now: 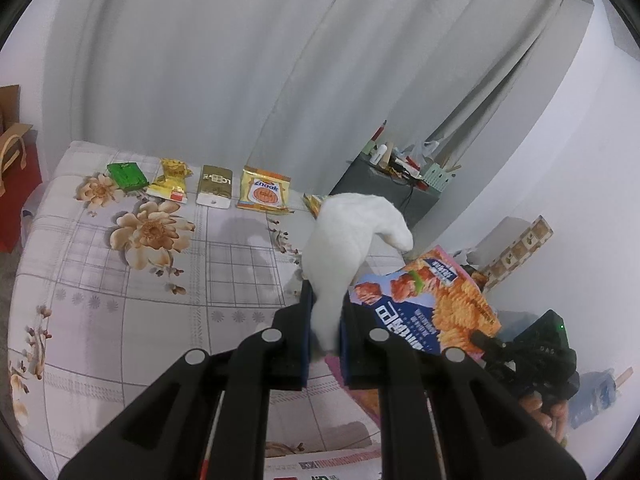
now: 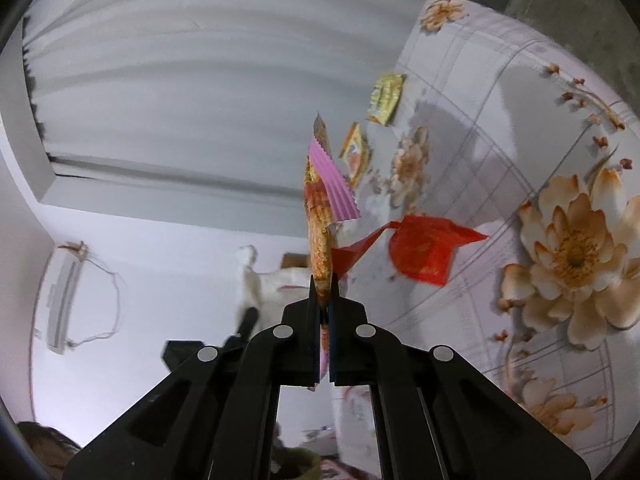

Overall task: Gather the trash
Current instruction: 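Lift the white glove with the left tool while the right tool lifts the orange snack bag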

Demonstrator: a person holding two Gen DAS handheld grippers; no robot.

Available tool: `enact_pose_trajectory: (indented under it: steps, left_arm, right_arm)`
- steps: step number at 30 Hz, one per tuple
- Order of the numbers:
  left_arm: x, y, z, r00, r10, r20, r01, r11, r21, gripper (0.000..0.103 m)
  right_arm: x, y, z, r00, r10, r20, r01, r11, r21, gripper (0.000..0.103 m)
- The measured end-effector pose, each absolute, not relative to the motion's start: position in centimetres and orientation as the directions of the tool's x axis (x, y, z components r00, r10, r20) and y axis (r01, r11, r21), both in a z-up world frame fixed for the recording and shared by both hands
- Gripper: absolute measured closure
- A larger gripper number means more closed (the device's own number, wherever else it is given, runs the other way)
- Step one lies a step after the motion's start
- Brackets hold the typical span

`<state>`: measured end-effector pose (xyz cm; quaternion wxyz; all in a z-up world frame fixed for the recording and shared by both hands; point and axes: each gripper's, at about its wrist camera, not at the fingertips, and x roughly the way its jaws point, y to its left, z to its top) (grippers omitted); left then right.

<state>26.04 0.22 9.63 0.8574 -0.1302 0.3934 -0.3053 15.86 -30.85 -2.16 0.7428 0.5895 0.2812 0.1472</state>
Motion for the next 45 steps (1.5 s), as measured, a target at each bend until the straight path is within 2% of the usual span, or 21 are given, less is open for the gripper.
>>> enact_pose_trajectory:
  steps: [3, 6, 9, 11, 13, 17, 28, 30, 33, 36, 37, 38, 41, 45]
  left_arm:
    - [26.0, 0.5, 9.5, 0.503, -0.627, -0.595, 0.415, 0.779, -0.471, 0.093]
    - [26.0, 0.8, 9.3, 0.501, -0.627, -0.597, 0.411, 0.779, -0.474, 0.093]
    - [25.9, 0.9, 9.2, 0.500, -0.625, -0.599, 0.408, 0.780, -0.474, 0.093]
    - [25.7, 0.9, 9.1, 0.497, -0.626, -0.601, 0.408, 0.780, -0.475, 0.093]
    - [25.5, 1.0, 9.1, 0.495, -0.628, -0.601, 0.409, 0.778, -0.477, 0.093]
    - [25.1, 1.1, 8.9, 0.492, -0.628, -0.603, 0.409, 0.778, -0.477, 0.093]
    - [24.7, 0.7, 8.3, 0.477, -0.638, -0.604, 0.409, 0.770, -0.490, 0.093]
    - [24.4, 0.5, 8.2, 0.473, -0.642, -0.604, 0.410, 0.767, -0.494, 0.093]
    - [23.8, 0.3, 8.0, 0.464, -0.651, -0.601, 0.411, 0.759, -0.505, 0.093]
    - [23.3, 0.1, 7.7, 0.453, -0.661, -0.598, 0.409, 0.750, -0.520, 0.093]
    - [23.2, 0.0, 7.4, 0.448, -0.664, -0.599, 0.406, 0.748, -0.525, 0.093]
    - [23.1, 0.0, 7.3, 0.445, -0.665, -0.600, 0.404, 0.747, -0.528, 0.093]
    - [22.8, -0.1, 6.9, 0.439, -0.669, -0.600, 0.400, 0.743, -0.536, 0.093]
    - [22.7, 0.6, 7.0, 0.452, -0.680, -0.577, 0.385, 0.732, -0.562, 0.093]
  right_arm:
    - [16.3, -30.6, -2.3, 0.779, 0.586, -0.224, 0.112, 0.222, 0.969, 0.102]
    - [16.6, -30.3, -3.1, 0.760, 0.590, -0.271, 0.151, 0.245, 0.958, 0.101]
    - [17.7, -30.4, -5.1, 0.715, 0.605, -0.351, 0.231, 0.268, 0.935, 0.097]
    - [18.4, -30.8, -6.8, 0.692, 0.600, -0.403, 0.302, 0.267, 0.915, 0.078]
    - [18.3, -31.4, -8.0, 0.688, 0.572, -0.446, 0.361, 0.264, 0.895, 0.064]
    - [17.8, -32.2, -8.7, 0.695, 0.548, -0.466, 0.400, 0.243, 0.884, 0.049]
    - [18.4, -29.0, -7.5, 0.623, 0.604, -0.496, 0.349, 0.353, 0.868, 0.047]
    - [19.4, -28.1, -8.1, 0.605, 0.617, -0.503, 0.351, 0.361, 0.864, 0.047]
    - [20.0, -27.6, -8.6, 0.595, 0.618, -0.514, 0.368, 0.359, 0.858, 0.058]
    - [20.6, -27.5, -9.0, 0.598, 0.613, -0.516, 0.380, 0.351, 0.856, 0.080]
    - [20.6, -27.5, -9.1, 0.600, 0.617, -0.509, 0.376, 0.344, 0.860, 0.092]
    - [20.7, -27.5, -8.9, 0.604, 0.620, -0.501, 0.367, 0.342, 0.865, 0.097]
    - [20.7, -27.2, -7.9, 0.610, 0.618, -0.497, 0.342, 0.361, 0.868, 0.102]
    - [21.0, -26.9, -5.9, 0.619, 0.632, -0.466, 0.286, 0.372, 0.883, 0.102]
